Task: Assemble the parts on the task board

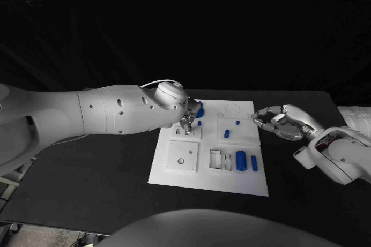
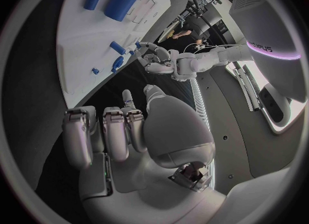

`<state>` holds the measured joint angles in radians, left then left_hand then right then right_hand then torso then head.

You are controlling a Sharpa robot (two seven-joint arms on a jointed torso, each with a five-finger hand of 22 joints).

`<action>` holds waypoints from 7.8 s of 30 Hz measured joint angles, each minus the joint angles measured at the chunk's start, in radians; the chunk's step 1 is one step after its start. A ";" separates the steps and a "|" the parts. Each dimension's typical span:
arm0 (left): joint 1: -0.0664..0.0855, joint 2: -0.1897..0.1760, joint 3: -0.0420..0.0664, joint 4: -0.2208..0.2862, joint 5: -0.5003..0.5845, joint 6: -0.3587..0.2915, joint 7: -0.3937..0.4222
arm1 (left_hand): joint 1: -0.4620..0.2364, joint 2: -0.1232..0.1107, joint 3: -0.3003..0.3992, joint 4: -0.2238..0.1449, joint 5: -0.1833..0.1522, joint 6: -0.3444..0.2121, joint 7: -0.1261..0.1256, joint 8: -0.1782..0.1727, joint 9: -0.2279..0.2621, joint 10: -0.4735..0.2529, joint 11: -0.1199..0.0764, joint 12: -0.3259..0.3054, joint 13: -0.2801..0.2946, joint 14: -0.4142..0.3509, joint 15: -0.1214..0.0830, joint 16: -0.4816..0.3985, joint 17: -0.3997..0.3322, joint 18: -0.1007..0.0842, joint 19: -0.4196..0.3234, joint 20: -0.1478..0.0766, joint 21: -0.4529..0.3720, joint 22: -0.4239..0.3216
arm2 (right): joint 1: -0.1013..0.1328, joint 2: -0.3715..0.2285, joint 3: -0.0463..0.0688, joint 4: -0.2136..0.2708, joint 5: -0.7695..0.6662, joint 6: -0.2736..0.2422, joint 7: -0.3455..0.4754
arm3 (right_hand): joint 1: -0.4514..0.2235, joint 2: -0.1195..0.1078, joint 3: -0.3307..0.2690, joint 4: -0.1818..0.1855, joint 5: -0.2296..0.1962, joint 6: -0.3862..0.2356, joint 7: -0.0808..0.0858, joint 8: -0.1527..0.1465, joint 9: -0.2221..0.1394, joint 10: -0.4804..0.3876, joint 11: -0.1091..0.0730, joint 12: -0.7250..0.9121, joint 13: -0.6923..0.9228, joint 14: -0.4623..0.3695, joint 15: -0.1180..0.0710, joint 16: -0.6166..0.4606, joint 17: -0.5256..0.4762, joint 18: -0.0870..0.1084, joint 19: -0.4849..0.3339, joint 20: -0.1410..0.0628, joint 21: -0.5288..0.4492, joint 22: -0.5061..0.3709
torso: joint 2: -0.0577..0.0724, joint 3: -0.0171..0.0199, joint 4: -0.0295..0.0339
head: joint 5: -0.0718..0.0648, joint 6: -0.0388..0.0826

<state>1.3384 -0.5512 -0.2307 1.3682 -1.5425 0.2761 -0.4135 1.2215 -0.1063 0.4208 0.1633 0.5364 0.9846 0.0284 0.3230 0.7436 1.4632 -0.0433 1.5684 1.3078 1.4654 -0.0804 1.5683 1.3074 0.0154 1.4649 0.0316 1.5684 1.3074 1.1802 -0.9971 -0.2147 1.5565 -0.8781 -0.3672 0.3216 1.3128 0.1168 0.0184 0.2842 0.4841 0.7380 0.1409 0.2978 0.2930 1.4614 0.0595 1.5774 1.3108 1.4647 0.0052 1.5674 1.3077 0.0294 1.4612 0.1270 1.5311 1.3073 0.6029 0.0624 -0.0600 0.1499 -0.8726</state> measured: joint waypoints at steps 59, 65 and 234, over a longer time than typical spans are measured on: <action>-0.018 -0.044 -0.001 0.038 0.306 -0.201 -0.254 | -0.058 0.055 -0.025 0.014 -0.008 0.018 0.018 0.042 0.161 0.000 0.000 0.000 0.000 0.000 0.000 0.000 0.000 0.000 0.000 0.000 -0.009 0.000 | -0.002 0.019 0.000 -0.010 0.000 0.004 -0.015 | 0.037 -0.013 0.033 -0.006 0.010 -0.009 0.002 0.000 0.002 -0.002 0.002 -0.003 -0.001 0.000 0.000 0.000 0.000 0.000 0.004 -0.004 -0.008 0.000 | 0.001 -0.0006 -0.0009 | 0.039 0.000; -0.032 -0.052 -0.001 0.044 0.307 -0.230 -0.254 | -0.058 0.055 -0.025 0.014 -0.008 0.018 0.018 0.045 0.161 0.000 0.000 0.000 0.000 0.000 0.000 0.000 0.000 0.000 0.000 0.000 -0.009 0.000 | -0.003 0.020 0.000 -0.013 0.000 0.004 -0.015 | 0.037 -0.013 0.033 -0.006 0.014 -0.013 -0.002 0.000 0.001 -0.002 0.002 -0.003 -0.001 0.000 0.000 0.000 0.000 0.000 0.004 -0.004 -0.008 0.000 | 0.000 0.0002 -0.0005 | 0.045 0.000; -0.088 -0.043 0.006 0.048 0.103 -0.209 -0.242 | -0.317 0.148 -0.267 0.133 -0.305 -0.119 0.050 -0.009 0.376 0.002 0.045 0.000 0.000 0.000 0.025 0.000 0.000 0.000 0.000 0.025 -0.114 0.000 | -0.013 0.021 -0.001 -0.020 0.003 0.027 -0.017 | 0.052 -0.021 0.059 -0.007 0.038 -0.020 -0.002 0.000 0.001 0.000 0.000 -0.001 -0.001 0.000 0.000 0.000 0.000 0.000 0.004 -0.004 -0.011 0.000 | 0.002 -0.0008 -0.0014 | 0.054 0.000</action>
<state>1.2503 -0.5947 -0.2249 1.4165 -1.4392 0.0675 -0.6552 0.9043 0.0416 0.1536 0.2963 0.2310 0.8659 0.0785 0.3142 1.1196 1.4650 0.0016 1.5684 1.3078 1.4658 -0.0555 1.5683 1.3073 0.0154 1.4649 0.0570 1.4549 1.3073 1.1670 -0.9764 -0.2155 1.5364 -0.8751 -0.3403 0.3041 1.3650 0.0954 0.0777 0.2773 0.5226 0.7182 0.1390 0.2977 0.2937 1.4616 0.0594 1.5761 1.3098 1.4647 0.0052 1.5673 1.3076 0.0294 1.4648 0.1234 1.5199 1.3078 0.6050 0.0616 -0.0615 0.2039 -0.8726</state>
